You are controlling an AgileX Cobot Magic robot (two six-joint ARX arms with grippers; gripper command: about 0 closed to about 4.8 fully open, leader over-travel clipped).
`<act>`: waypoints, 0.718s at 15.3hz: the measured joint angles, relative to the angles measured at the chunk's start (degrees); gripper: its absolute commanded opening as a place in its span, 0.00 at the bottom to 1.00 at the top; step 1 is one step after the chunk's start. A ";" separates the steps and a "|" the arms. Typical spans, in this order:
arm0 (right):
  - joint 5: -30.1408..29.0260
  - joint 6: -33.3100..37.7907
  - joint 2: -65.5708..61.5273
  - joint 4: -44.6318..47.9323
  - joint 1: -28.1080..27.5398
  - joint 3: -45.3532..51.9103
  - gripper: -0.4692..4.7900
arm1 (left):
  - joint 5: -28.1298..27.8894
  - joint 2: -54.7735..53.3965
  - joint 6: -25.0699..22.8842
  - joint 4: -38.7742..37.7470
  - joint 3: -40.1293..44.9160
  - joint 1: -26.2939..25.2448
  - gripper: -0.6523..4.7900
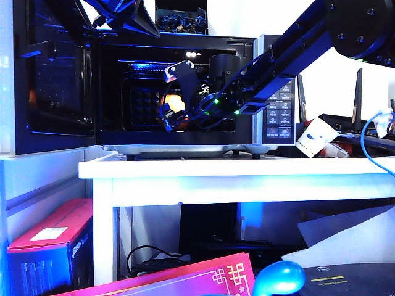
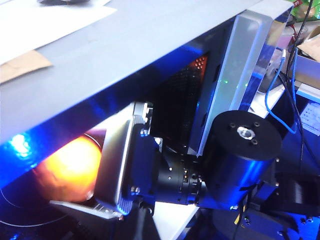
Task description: Open the microwave door, place the orange inside the microwave, then close the microwave door.
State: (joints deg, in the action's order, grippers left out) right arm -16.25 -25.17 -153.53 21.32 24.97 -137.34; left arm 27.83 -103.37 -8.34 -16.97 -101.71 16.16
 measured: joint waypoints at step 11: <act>3.93 -1.79 7.48 -20.28 0.04 0.11 1.00 | -1.05 -0.11 0.00 -0.87 0.11 0.02 0.11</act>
State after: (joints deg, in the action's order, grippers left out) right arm -12.32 -26.96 -146.06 1.04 25.02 -137.23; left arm 26.79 -103.48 -8.34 -17.85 -101.60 16.19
